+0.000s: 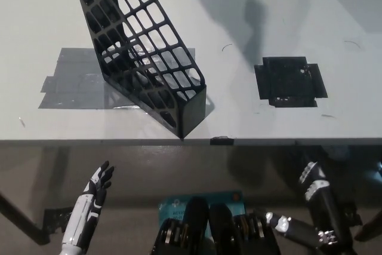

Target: A person hands a notebook to the robot and the robot grabs it with its right hand and places it in the magazine stand kept in the centre of the desk infront of it.

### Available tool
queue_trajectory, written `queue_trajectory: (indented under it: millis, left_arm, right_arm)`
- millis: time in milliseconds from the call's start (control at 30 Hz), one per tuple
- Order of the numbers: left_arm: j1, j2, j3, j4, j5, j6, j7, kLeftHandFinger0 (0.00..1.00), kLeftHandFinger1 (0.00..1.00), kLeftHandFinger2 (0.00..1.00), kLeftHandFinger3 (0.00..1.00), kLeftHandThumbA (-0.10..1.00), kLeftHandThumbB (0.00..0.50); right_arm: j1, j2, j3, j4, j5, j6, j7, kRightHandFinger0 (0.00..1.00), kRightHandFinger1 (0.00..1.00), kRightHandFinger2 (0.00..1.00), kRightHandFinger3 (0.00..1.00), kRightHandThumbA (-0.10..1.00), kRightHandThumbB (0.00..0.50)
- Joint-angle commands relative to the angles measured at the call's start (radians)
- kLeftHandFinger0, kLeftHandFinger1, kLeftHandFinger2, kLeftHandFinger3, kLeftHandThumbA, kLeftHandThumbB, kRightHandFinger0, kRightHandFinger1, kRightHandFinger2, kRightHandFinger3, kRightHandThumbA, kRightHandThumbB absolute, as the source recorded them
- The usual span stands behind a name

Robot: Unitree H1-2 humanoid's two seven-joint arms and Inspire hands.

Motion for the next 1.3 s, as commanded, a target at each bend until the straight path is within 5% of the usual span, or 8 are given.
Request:
queue_trajectory:
  millis: [0,200,500,733,1267]
  left_arm:
    - [-0.023,0.019,0.004,-0.003,0.007,-0.054,0.004,1.00,1.00,1.00,1.00,1.00,0.500]
    - [-0.022,0.017,0.007,-0.013,-0.008,-0.054,0.000,1.00,1.00,1.00,1.00,1.00,0.500]
    - [-0.031,0.013,0.002,-0.017,-0.003,-0.054,-0.006,1.00,1.00,1.00,1.00,1.00,0.500]
    - [-0.038,0.008,-0.002,-0.013,-0.005,-0.054,-0.014,1.00,1.00,1.00,1.00,1.00,0.500]
    - [-0.045,0.013,-0.010,-0.014,-0.007,-0.054,-0.014,1.00,1.00,1.00,1.00,1.00,0.500]
  right_arm:
    - [-0.059,0.020,-0.049,-0.090,-0.045,-0.090,-0.060,1.00,1.00,1.00,1.00,1.00,0.266]
    - [-0.157,0.021,-0.098,-0.108,0.000,-0.033,-0.065,1.00,1.00,1.00,1.00,1.00,0.220]
    - [-0.341,0.005,-0.159,-0.070,-0.009,0.065,-0.087,1.00,1.00,1.00,1.00,1.00,0.226]
    - [-0.456,0.007,-0.168,0.020,0.000,0.126,-0.089,1.00,1.00,1.00,1.00,1.00,0.302]
    - [-0.695,0.015,-0.133,0.291,-0.041,0.112,-0.105,1.00,1.00,1.00,1.00,1.00,0.368]
